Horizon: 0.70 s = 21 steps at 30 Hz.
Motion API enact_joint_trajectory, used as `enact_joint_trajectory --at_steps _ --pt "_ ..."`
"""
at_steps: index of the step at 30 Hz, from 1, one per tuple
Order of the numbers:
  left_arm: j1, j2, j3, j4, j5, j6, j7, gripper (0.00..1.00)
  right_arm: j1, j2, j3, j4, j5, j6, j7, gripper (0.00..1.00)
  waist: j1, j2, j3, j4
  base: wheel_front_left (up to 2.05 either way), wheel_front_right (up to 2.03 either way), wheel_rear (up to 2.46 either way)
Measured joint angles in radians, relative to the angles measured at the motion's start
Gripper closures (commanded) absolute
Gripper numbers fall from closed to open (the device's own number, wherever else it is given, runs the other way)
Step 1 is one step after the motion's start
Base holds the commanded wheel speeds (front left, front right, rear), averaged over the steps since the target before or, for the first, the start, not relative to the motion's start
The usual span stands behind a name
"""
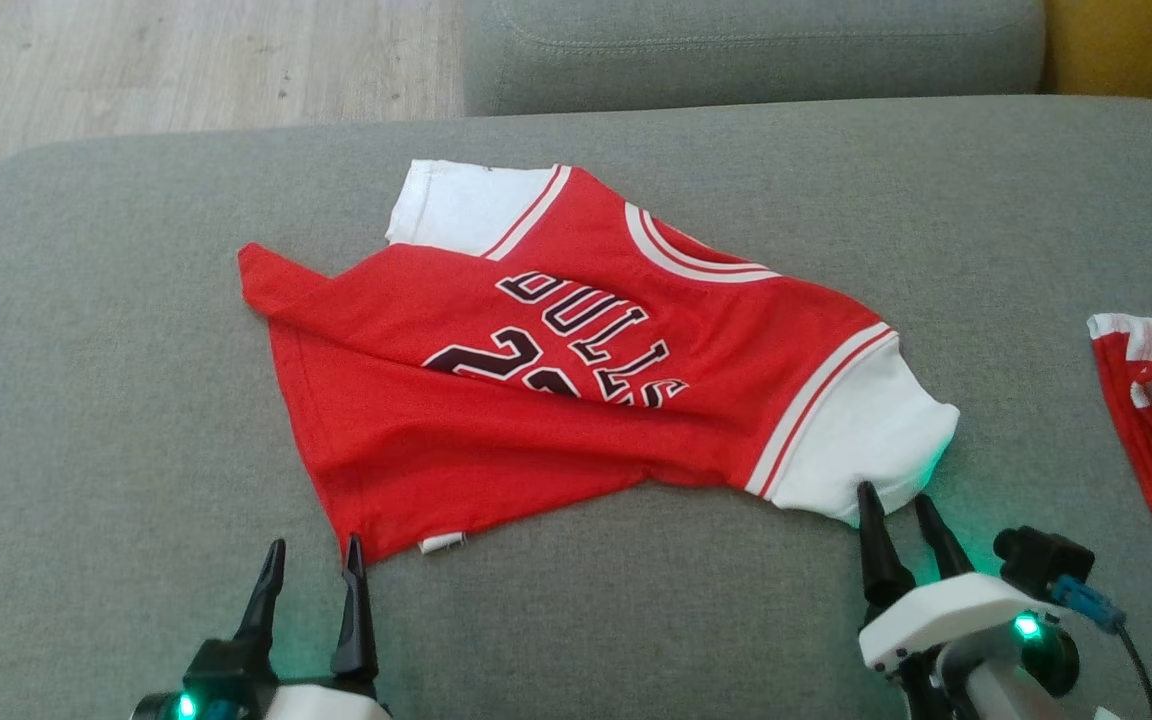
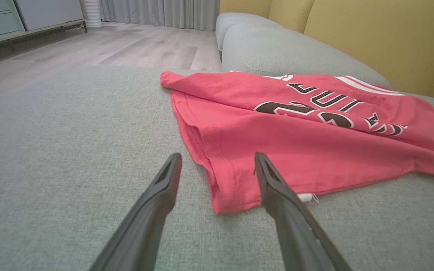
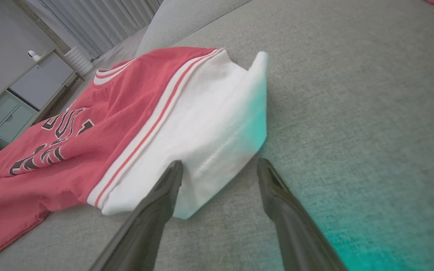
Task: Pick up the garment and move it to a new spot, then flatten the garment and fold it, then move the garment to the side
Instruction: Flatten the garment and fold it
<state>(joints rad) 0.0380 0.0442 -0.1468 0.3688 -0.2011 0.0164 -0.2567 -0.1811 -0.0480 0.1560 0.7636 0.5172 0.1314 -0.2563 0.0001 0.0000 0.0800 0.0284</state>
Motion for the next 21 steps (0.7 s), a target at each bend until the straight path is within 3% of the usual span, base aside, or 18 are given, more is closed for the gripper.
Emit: enact_joint_trajectory --at_steps 4,5,6,7,8,9,14,18,19,20,21 --pt "-0.001 0.0 0.0 0.0 0.0 0.001 0.0 0.0 -0.023 0.0 0.02 0.016 0.04 0.0 0.0 0.0 0.0 0.0 0.007 0.001 0.0 0.0 0.0" --pt "-0.001 0.0 0.0 0.0 0.0 0.001 0.0 0.0 -0.027 0.0 0.022 0.018 0.046 0.0 0.0 0.04 0.0 0.0 0.009 0.001 0.0 0.0 0.0" --pt "-0.002 0.0 -0.001 0.0 0.0 0.001 0.0 0.0 -0.033 0.0 0.024 0.022 0.057 0.0 0.0 0.19 0.0 0.0 0.01 0.001 0.0 0.0 0.0" --pt "-0.004 0.0 -0.001 0.0 0.0 0.001 0.0 0.0 -0.037 0.0 0.024 0.025 0.059 0.0 0.0 0.51 0.0 0.0 0.011 0.001 0.0 0.0 0.0" --pt "-0.005 0.0 -0.001 0.0 0.0 0.001 0.0 0.0 -0.039 -0.001 0.024 0.026 0.059 0.0 0.0 0.63 0.0 0.0 0.013 0.001 0.0 0.0 0.0" --pt "-0.007 0.0 -0.001 0.0 0.0 0.001 0.0 0.0 -0.039 0.0 0.019 0.026 0.059 0.0 0.0 0.98 0.0 0.0 0.014 0.001 0.0 0.0 0.0" --pt "-0.015 0.0 -0.004 -0.007 0.0 0.001 0.0 0.0 -0.038 0.0 -0.058 -0.024 -0.017 0.0 0.001 1.0 0.0001 0.0 0.018 -0.001 0.0 0.0 0.0" --pt "-0.014 0.0 -0.006 -0.012 0.0 0.001 0.0 0.0 -0.037 0.0 -0.149 -0.139 -0.2 0.0 0.001 1.0 0.0 0.0 0.007 -0.007 0.0 0.0 0.0" --pt "-0.014 0.0 -0.005 -0.012 0.0 0.001 0.0 0.0 -0.034 0.0 -0.169 -0.165 -0.246 0.0 0.001 0.94 0.0 0.0 0.004 -0.009 0.0 0.0 0.0" --pt "-0.014 0.0 -0.005 -0.012 0.0 0.001 0.0 0.0 -0.031 0.0 -0.187 -0.19 -0.304 0.0 0.001 0.73 0.0 0.0 0.0 -0.011 0.0 0.0 0.0" --pt "-0.014 0.0 -0.004 -0.012 0.0 0.001 0.0 0.0 -0.03 0.0 -0.207 -0.212 -0.363 0.0 0.001 0.73 -0.0001 0.0 -0.003 -0.014 0.0 0.0 0.0"
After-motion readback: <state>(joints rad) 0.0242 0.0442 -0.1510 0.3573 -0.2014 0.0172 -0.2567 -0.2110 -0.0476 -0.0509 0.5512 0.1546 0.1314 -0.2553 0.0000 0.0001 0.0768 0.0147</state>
